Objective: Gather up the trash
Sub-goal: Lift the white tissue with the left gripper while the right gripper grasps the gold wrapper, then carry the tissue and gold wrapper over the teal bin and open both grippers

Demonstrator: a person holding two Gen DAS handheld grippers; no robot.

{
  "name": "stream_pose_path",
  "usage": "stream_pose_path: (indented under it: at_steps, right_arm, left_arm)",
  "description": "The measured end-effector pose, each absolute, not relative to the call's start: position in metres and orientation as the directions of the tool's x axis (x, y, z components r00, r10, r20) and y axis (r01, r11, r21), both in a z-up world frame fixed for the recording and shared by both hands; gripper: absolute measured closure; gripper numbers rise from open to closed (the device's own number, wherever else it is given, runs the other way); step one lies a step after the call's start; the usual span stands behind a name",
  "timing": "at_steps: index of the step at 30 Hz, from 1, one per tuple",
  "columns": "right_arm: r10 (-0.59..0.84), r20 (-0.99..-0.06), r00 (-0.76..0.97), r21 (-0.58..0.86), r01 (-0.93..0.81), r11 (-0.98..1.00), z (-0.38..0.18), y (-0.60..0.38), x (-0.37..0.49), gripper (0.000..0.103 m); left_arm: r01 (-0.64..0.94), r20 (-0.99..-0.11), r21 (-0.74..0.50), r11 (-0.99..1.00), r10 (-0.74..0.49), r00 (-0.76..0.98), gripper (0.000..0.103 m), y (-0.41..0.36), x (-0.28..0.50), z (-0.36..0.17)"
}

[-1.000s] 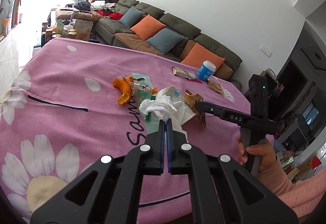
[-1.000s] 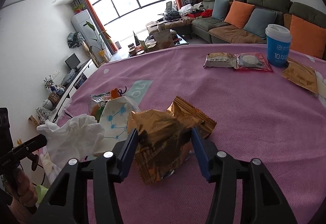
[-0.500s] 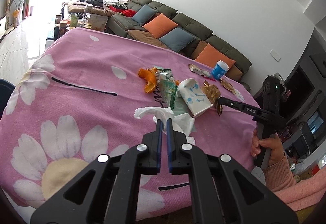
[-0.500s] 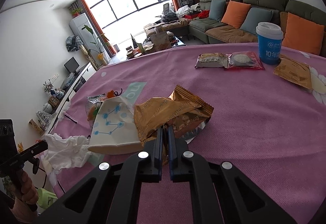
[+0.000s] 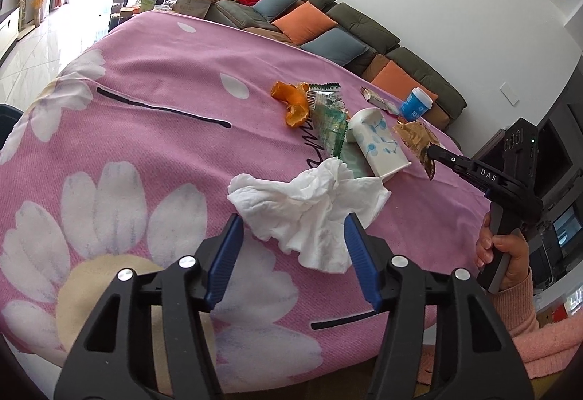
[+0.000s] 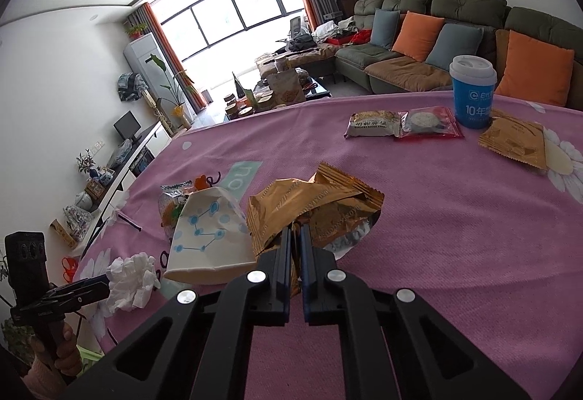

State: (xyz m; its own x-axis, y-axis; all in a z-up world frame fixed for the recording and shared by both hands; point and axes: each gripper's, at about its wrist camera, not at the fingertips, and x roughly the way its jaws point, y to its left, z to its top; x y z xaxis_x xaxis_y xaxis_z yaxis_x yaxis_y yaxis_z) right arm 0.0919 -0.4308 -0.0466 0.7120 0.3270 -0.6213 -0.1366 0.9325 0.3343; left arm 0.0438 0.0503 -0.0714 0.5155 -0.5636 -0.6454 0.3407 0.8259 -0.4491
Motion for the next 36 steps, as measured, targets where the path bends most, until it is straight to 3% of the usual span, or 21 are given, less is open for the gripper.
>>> stream_pose_path:
  at_steps: [2,4,22,36]
  right_arm:
    - [0.332,-0.610,0.719,0.339,-0.142,0.930,-0.043,-0.430,0.091,0.099]
    - [0.342,-0.595,0.727,0.344,-0.155,0.926,-0.038,-0.429,0.090,0.099]
    - [0.503,-0.493,0.710,0.350,-0.368,0.861,-0.001,-0.362,0.081,0.099]
    - [0.653,-0.503,0.567,0.321,-0.579,0.750,0.006,-0.254,0.097,0.099]
  left_arm:
    - [0.344,-0.656,-0.445,0.827,-0.563,0.503,0.080,0.046,0.046,-0.074]
    - [0.348,-0.665,-0.446,0.825,-0.566,0.488,0.097,0.044,0.047,-0.077]
    - [0.342,-0.575,-0.417,0.842,-0.536,0.618,0.100,0.072,0.028,-0.037]
    - [0.179,-0.538,-0.398,0.900,-0.387,0.748,0.100,0.155,0.005,-0.012]
